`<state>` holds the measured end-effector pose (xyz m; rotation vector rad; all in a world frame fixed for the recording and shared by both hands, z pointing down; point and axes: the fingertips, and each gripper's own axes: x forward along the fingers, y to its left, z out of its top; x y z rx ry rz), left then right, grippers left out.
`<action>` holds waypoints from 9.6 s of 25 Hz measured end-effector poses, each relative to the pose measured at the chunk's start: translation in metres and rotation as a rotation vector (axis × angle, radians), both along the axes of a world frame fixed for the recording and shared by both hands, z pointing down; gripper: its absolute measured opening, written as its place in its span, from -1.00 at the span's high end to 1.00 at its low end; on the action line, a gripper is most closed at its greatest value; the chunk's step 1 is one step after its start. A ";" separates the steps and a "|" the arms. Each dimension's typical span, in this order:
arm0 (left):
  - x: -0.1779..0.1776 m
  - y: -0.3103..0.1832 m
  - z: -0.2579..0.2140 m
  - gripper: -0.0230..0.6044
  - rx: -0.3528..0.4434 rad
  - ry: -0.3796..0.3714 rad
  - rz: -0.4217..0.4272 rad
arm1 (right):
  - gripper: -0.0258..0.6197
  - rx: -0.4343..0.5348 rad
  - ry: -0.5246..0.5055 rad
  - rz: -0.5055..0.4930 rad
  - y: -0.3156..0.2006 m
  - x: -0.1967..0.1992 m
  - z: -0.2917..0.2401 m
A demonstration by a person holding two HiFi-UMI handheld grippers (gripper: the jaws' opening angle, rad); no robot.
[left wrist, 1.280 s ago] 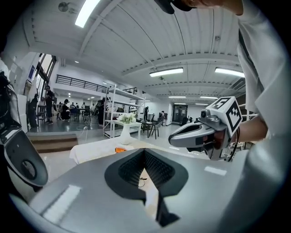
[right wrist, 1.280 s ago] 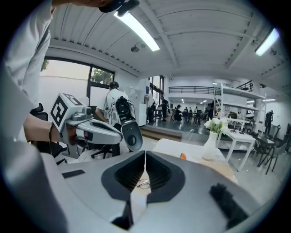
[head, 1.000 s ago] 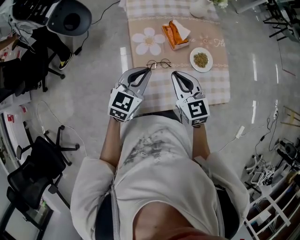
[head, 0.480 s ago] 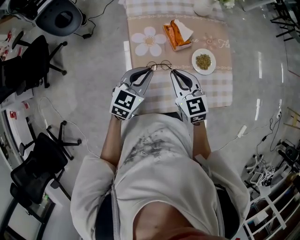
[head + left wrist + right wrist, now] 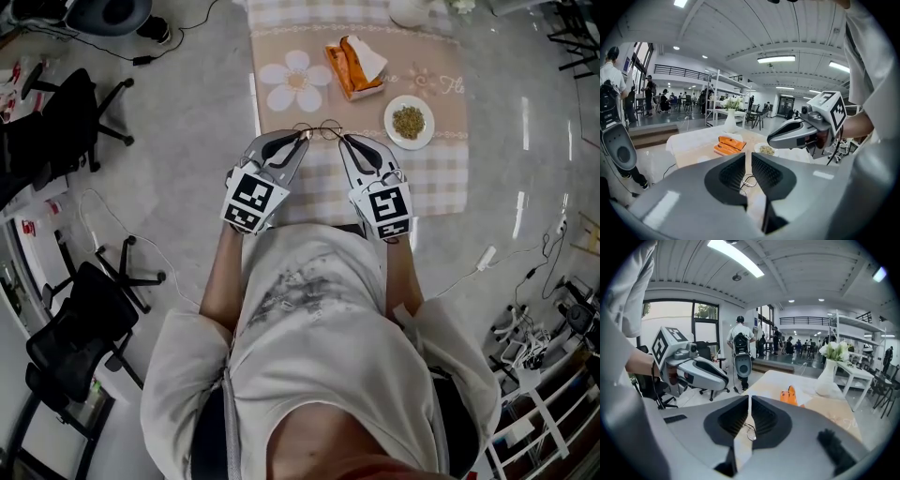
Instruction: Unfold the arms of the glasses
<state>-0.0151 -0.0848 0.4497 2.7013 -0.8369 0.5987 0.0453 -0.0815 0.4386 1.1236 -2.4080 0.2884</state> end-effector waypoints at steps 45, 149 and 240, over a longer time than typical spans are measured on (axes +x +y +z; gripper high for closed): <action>0.036 -0.018 0.113 0.49 -0.134 -0.207 0.219 | 0.59 -0.180 0.076 -0.036 -0.016 0.019 0.085; 0.054 -0.002 0.162 0.90 -0.106 -0.287 0.425 | 0.87 -0.249 0.410 -0.397 -0.034 0.008 0.175; 0.002 0.018 0.111 0.91 -0.026 -0.097 0.196 | 0.87 -0.177 0.559 -0.305 -0.031 0.002 0.177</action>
